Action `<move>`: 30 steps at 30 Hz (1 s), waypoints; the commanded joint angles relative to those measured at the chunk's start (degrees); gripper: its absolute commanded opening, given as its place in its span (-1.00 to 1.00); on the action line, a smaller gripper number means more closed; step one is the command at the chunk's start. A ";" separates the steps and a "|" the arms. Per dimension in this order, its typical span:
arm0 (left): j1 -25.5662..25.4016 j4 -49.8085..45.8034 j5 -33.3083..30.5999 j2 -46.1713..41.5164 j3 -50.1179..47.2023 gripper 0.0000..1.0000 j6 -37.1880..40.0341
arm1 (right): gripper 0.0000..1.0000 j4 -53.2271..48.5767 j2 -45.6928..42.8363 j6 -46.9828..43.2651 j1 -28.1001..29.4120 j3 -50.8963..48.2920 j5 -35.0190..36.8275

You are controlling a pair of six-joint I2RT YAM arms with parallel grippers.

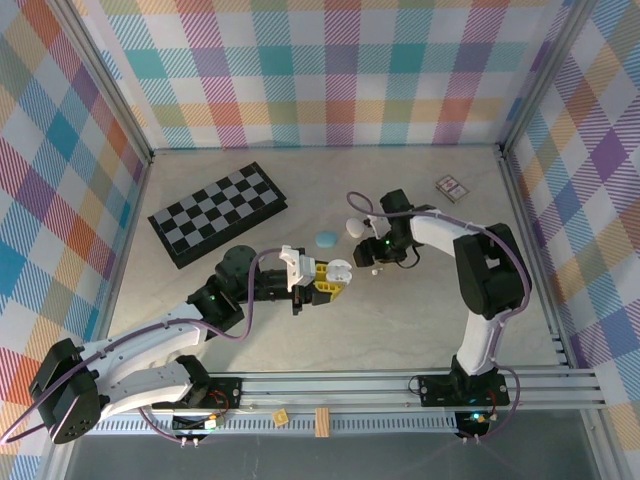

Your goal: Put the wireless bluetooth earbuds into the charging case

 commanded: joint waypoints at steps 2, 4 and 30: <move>-0.38 3.58 -1.61 0.74 0.39 -0.90 -0.85 | 0.42 -4.21 -3.15 1.71 0.57 -4.72 -2.56; -0.32 3.70 -1.43 1.33 0.72 -0.90 -0.86 | 0.39 -4.45 -4.69 2.04 0.94 -5.62 -3.44; -0.30 3.21 -0.11 2.34 1.05 -0.90 -0.26 | -0.18 -16.99 3.98 3.05 1.12 8.55 3.12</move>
